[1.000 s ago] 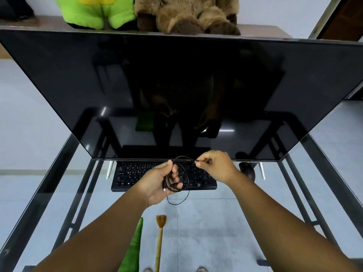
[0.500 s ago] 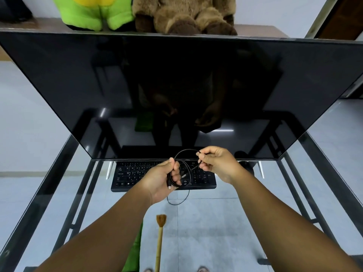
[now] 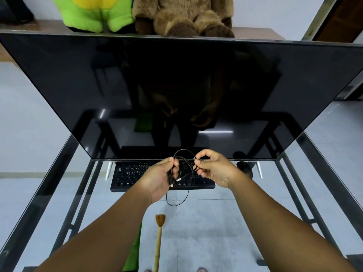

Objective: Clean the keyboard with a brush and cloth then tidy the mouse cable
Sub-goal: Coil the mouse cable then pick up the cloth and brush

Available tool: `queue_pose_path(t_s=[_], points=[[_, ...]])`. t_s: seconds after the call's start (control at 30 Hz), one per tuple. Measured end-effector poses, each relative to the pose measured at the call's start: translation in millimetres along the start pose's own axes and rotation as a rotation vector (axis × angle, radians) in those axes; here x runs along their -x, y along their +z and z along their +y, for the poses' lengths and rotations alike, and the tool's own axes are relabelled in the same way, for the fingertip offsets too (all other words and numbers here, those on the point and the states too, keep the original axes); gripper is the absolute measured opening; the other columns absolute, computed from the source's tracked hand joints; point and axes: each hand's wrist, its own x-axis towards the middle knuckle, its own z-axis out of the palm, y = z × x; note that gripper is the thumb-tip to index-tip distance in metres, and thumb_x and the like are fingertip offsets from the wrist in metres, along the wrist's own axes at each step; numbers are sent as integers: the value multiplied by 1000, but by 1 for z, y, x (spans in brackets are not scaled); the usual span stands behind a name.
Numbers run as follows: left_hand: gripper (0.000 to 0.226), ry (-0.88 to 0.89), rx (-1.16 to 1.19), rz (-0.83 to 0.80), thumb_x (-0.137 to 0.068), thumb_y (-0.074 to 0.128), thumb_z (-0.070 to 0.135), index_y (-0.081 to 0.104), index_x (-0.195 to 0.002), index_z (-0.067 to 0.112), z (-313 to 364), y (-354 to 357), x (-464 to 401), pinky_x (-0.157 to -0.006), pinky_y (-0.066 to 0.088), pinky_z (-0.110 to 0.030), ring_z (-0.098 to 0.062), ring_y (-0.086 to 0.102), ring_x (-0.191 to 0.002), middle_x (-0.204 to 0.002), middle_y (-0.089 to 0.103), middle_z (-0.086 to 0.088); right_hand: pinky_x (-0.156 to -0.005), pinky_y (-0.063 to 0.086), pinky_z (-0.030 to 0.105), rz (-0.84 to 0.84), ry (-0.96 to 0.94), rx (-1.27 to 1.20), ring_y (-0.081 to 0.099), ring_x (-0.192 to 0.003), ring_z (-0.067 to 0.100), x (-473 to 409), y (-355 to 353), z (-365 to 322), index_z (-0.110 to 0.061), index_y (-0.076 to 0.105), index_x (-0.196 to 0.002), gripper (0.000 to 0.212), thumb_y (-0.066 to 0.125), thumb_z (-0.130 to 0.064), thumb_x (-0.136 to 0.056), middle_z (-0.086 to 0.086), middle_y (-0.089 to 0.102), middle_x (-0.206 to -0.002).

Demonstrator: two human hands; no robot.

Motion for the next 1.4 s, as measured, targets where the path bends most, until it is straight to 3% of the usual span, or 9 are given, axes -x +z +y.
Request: queue_pose_path(t_s=[0.3,0.47,0.6,0.7,0.8,1.03,1.23,1.4], points=[[32,1,85,171,-102,41,28,59,-77,20,-3,6,-2,-68,36,-25,-11,44,-64,-71,48,3,-55,57,20,35,12,29,68,-61,18,5,11,-2,-5,66,-79,10,67,2,-86,12,65,-68],[33,-6,65,216,-102,41,29,60,-76,21,-4,8,0,-70,35,-27,-12,44,-63,-69,50,4,-58,56,22,51,-16,83,68,-65,19,10,14,-4,-2,70,-81,15,68,-14,-90,14,67,-73],[31,-25,72,227,-102,41,30,59,-78,21,-5,9,2,-73,37,-27,-12,44,-63,-69,51,4,-59,55,22,34,-46,165,67,-65,17,15,14,-3,-3,72,-80,17,79,-18,-80,13,70,-73],[30,-33,77,220,-101,42,31,59,-79,21,-6,9,2,-76,36,-29,-12,44,-64,-70,51,4,-58,54,22,29,-42,223,66,-62,16,16,14,-2,-3,69,-82,20,85,-11,-72,11,71,-72],[30,-41,98,207,-101,42,31,59,-79,21,-6,11,1,-74,36,-28,-11,44,-62,-70,51,3,-55,54,21,49,-44,237,65,-58,17,17,15,-1,-1,65,-87,25,84,-2,-71,11,69,-69],[30,-69,80,178,-101,42,34,57,-78,23,-6,13,1,-70,33,-31,-12,43,-63,-71,52,4,-55,55,23,85,-42,231,66,-58,18,17,13,0,-3,59,-91,32,83,0,-71,13,69,-69],[31,-83,-74,241,-99,46,36,69,-86,19,-8,14,-4,-70,36,-29,-12,46,-68,-73,52,3,-52,54,24,151,-48,196,66,-57,20,16,10,3,-4,57,-88,29,78,7,-72,15,67,-67],[39,-141,-92,254,-93,53,48,74,-88,16,-13,9,-7,-51,31,-21,-7,36,-54,-77,52,1,-52,54,23,284,-51,97,65,-54,18,14,3,10,-5,57,-77,23,76,8,-74,14,66,-65]])
